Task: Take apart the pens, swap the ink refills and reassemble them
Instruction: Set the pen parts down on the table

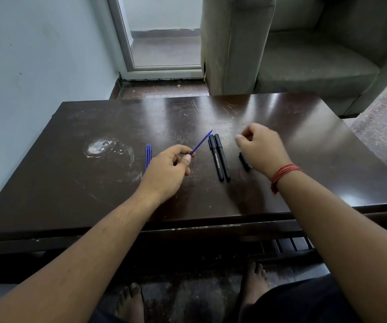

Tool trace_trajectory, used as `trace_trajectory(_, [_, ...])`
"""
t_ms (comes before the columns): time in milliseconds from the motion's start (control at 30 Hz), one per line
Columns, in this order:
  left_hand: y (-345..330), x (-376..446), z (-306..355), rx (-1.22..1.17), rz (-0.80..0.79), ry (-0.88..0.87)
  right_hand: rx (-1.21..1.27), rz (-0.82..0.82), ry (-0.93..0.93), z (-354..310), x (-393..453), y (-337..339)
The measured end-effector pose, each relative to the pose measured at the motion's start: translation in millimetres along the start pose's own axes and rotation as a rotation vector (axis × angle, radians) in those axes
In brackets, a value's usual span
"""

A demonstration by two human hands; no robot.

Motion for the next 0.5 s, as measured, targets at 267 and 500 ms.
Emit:
trace_trajectory(267, [-9,2,-3,-0.097,-0.023,-0.009,0.719,-0.37,0.018,-37,-20,-66])
trace_trajectory(500, [-11,-1,0,-0.051,-0.051,-0.024,0.787,-0.257,0.063,-39,-22,-66])
Point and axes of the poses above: each hand's wrist, its own x-axis towards the middle knuckle, its own y-axis out of the back of the hand, z = x × y, the point moved 5 cm from there along x, towards the middle knuckle, and after that the axes turned 15 degrees about -z, right-handed, at the moved point
